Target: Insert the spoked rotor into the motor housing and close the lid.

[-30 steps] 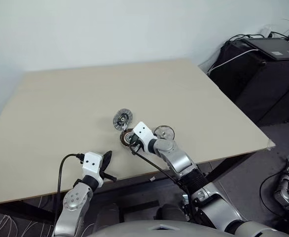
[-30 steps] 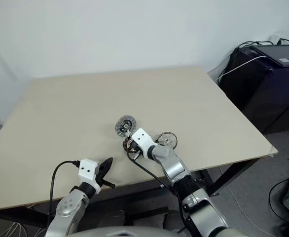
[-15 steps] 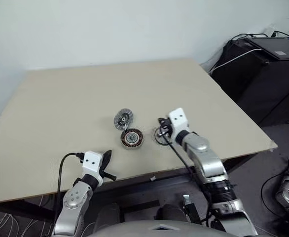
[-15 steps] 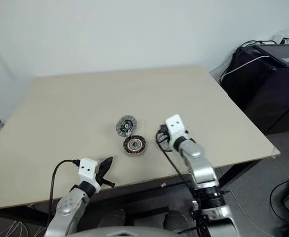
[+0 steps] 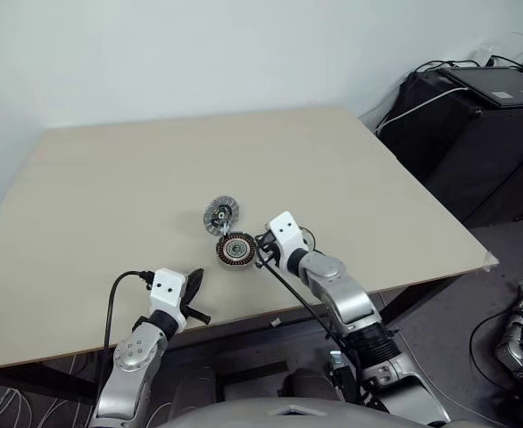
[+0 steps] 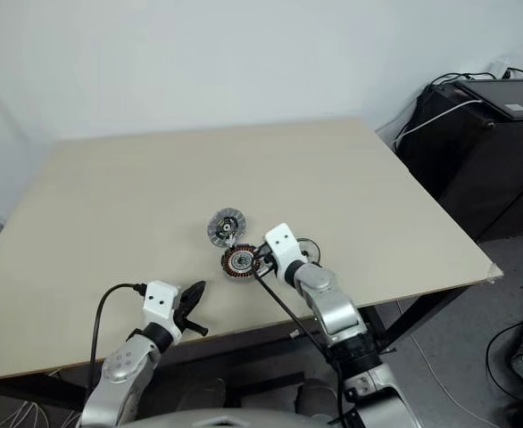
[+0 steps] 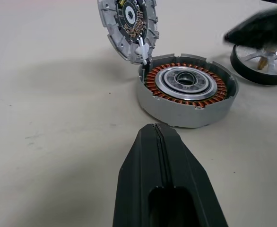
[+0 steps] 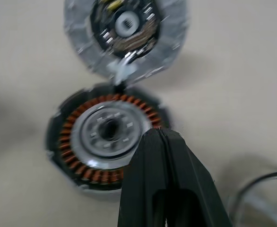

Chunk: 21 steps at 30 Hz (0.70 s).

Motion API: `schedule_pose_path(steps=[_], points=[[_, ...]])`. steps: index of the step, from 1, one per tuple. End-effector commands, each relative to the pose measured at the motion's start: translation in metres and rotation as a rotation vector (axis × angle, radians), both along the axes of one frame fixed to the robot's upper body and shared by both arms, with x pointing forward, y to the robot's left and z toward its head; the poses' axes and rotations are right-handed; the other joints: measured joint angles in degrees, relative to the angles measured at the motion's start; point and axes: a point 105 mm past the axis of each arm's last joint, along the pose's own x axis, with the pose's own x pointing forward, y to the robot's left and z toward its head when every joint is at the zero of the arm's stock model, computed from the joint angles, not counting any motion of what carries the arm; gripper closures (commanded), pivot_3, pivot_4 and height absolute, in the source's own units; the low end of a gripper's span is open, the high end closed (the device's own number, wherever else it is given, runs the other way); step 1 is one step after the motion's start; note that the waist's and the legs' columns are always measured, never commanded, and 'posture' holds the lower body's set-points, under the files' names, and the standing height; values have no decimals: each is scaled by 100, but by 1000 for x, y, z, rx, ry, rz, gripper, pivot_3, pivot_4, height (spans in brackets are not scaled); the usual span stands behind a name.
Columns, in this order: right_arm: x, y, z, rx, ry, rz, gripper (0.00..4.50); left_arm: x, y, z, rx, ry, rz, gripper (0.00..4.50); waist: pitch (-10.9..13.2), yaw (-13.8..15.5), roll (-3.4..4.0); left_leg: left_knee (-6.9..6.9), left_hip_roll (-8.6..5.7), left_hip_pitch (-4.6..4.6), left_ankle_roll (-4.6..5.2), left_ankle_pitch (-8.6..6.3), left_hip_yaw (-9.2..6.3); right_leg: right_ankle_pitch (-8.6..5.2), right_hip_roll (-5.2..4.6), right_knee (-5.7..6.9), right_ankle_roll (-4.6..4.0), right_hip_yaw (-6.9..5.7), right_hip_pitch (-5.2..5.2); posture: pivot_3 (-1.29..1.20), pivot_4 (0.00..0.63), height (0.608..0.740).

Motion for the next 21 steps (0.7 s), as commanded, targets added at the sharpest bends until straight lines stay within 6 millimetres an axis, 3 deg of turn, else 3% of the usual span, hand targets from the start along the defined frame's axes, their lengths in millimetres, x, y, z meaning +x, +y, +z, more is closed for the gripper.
schedule_pose_path(steps=[1,11,21], points=[[7,12,11,17,-29,31,4472,3,-1,10,-11,-43,5,4500,0,-3,0,0,0,0,0,0,0,0,1,1,0,-1,0,0,0,740],[6,37,11,24,-14,112,4472,1,0,10,-13,-45,20,4500,0,-4,1,-1,2,1,-4,2,0,0,3,5,-1,-2,-2,0,0,740],[12,39,3,-1,14,103,4472,1,-1,11,-16,-49,21,4500,0,-8,1,-1,2,1,-5,2,0,1,3,6,-1,-2,-2,0,0,740]])
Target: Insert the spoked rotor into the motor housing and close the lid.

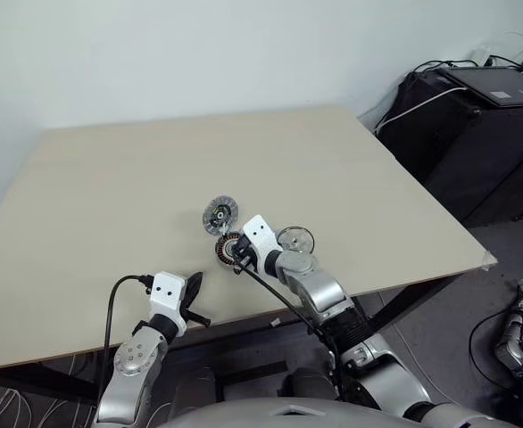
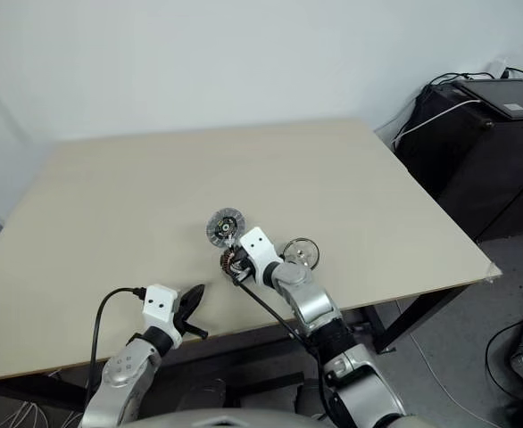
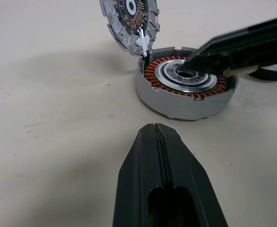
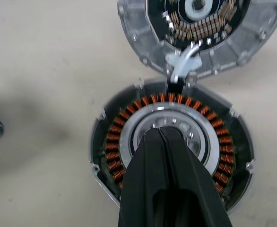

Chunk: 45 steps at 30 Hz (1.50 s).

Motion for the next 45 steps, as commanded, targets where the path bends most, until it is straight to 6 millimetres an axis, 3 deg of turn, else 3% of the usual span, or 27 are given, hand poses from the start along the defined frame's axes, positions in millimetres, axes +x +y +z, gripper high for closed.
schedule_pose_path(steps=[1,18,24,28,32,35,41,42,45], points=[[11,4,13,10,-55,-2,4472,5,-2,15,-8,-64,-3,4500,0,-1,0,0,0,0,0,0,0,0,0,0,0,0,0,0,0,740],[22,-11,5,-31,-53,-56,4472,3,-3,15,-14,-63,-14,4500,-3,4,0,0,0,2,-4,3,1,12,1,3,-18,0,2,0,0,740],[18,-20,57,166,-179,-70,4472,2,-4,16,-15,-64,-17,4500,-2,18,0,0,0,-2,-4,3,1,11,0,0,-17,0,0,0,0,740],[17,-66,73,183,-236,-216,4472,2,-5,15,-19,-61,-20,4500,-3,13,-1,-3,1,0,-4,3,-1,2,2,-1,-7,-1,-1,0,0,740],[14,-114,72,166,-242,-385,3204,2,-6,14,-20,-54,-25,4500,-2,70,-2,-3,0,0,-5,2,1,1,-3,-2,-7,0,-1,0,0,740],[7,-139,67,182,-211,-476,2186,2,-6,14,-20,-50,-31,4500,-1,70,2,-3,1,0,-5,2,-1,1,-4,-2,-7,0,-1,0,0,740],[-8,-151,47,279,-74,-571,234,5,-8,13,-19,-45,-49,4500,0,53,4,-6,1,2,-5,2,-5,1,3,-1,-7,0,-3,0,0,740],[-9,-150,44,314,-43,-581,21,5,-8,13,-19,-45,-52,4500,0,53,4,-6,1,2,-5,2,-5,1,3,-1,-7,0,-3,0,0,740],[-9,-150,36,399,27,-643,21,6,-9,13,-19,-46,-57,4500,0,59,3,-6,2,2,-5,2,-5,1,1,-1,-7,0,-1,0,0,740]])
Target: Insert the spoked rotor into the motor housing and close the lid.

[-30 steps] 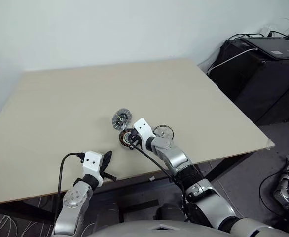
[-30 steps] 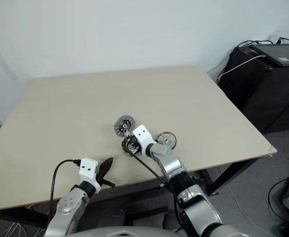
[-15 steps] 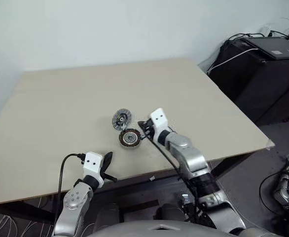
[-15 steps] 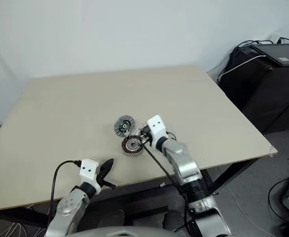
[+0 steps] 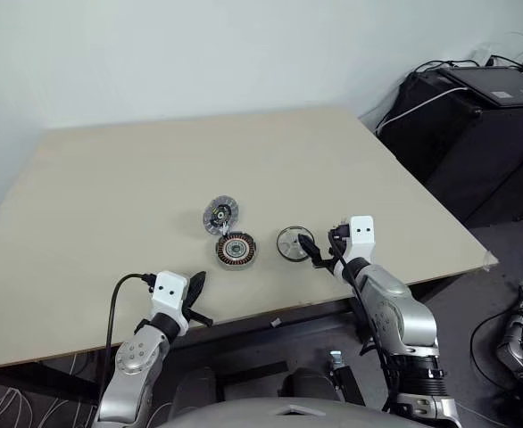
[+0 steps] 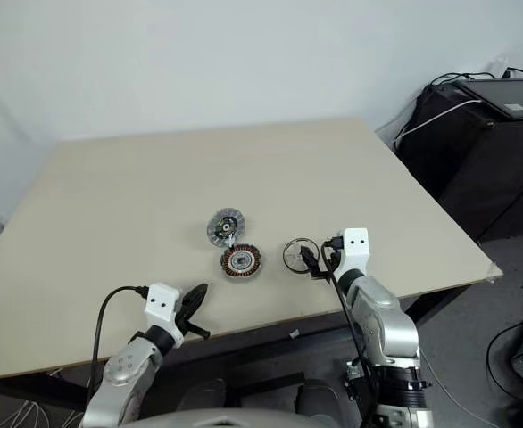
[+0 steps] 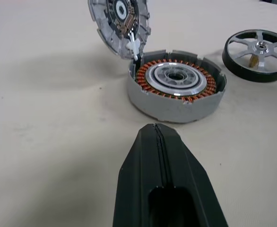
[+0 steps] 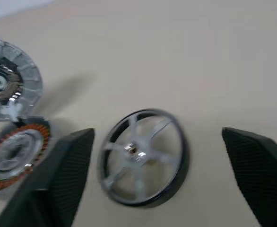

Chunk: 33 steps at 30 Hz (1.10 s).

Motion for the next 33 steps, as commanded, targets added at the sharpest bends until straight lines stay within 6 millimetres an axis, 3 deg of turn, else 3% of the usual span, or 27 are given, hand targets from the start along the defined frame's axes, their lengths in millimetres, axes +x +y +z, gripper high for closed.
schedule_pose_path(steps=[1,11,28,33], points=[[5,-5,7,106,-2,-68,21,5,-4,10,-12,-37,-21,4500,0,3,0,0,1,0,0,0,0,0,0,0,0,0,0,0,0,740],[13,-21,-10,219,70,-216,21,3,-2,11,-11,-36,-15,4500,2,-4,5,-1,0,-1,0,0,1,0,-1,-2,0,1,0,0,0,740],[7,26,-28,467,212,-77,21,5,-1,12,-9,-45,-9,4500,1,-34,7,0,3,0,0,0,-1,0,-1,-1,0,1,0,0,0,740],[8,25,-29,554,226,-114,1270,6,-1,12,-8,-47,-6,4500,2,-53,9,-2,3,-1,0,0,-1,0,-1,-1,-1,1,-1,0,0,740]])
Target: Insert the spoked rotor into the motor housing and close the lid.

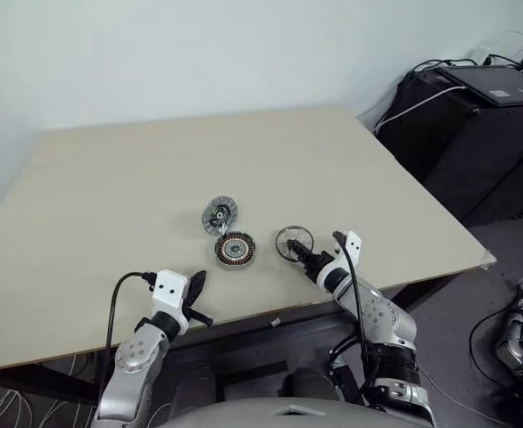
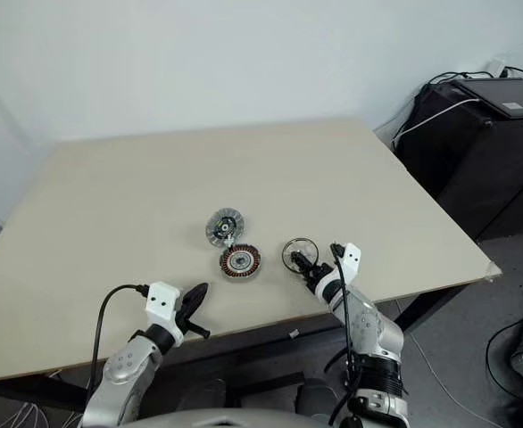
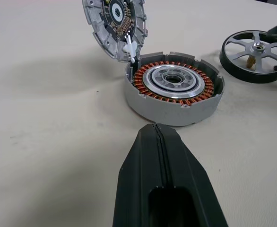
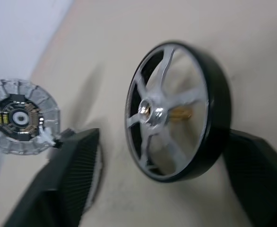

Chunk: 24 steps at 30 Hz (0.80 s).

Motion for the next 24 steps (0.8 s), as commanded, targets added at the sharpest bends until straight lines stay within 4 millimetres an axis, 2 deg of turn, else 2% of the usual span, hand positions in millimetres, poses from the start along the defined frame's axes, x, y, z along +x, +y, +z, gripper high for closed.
schedule_pose_path(steps=[1,7,9,12,16,20,22,24], points=[[8,0,13,68,-39,-29,1640,5,-1,12,-10,-47,0,4500,0,3,0,0,0,-1,0,0,0,0,0,0,0,0,0,0,0,740],[3,-5,15,87,-36,-41,3614,4,-1,10,-7,-41,1,4500,1,-1,3,-2,2,0,0,0,-1,0,-2,-1,0,0,0,0,0,740],[2,-5,17,95,-39,-44,4061,4,-1,10,-6,-39,0,4500,-1,1,7,-4,2,1,0,0,-1,0,-2,-1,0,0,0,0,0,740],[0,-4,25,133,-54,-56,4061,3,-1,9,-5,-34,-1,4500,2,13,11,-5,3,0,0,0,-2,0,-5,-2,0,0,0,0,0,740],[0,9,49,239,-118,-36,4061,3,-1,8,-3,-29,-3,4500,5,6,15,-5,3,-1,0,0,-1,0,-6,-3,0,0,-1,0,0,740],[-11,38,77,384,-182,105,4061,3,-1,8,-3,-26,-3,4500,6,-3,17,-10,4,1,0,0,-3,0,-4,-3,0,0,-2,0,0,740],[-17,51,80,407,-181,183,4061,3,-1,8,-3,-25,-4,4500,6,-3,17,-13,3,1,0,0,-5,-1,-3,-3,0,0,-3,0,0,740],[-23,67,75,400,-150,262,4061,4,-1,8,-3,-23,-5,4500,6,-2,16,-13,3,1,0,0,-6,-1,-2,-3,-1,0,-3,0,0,740]])
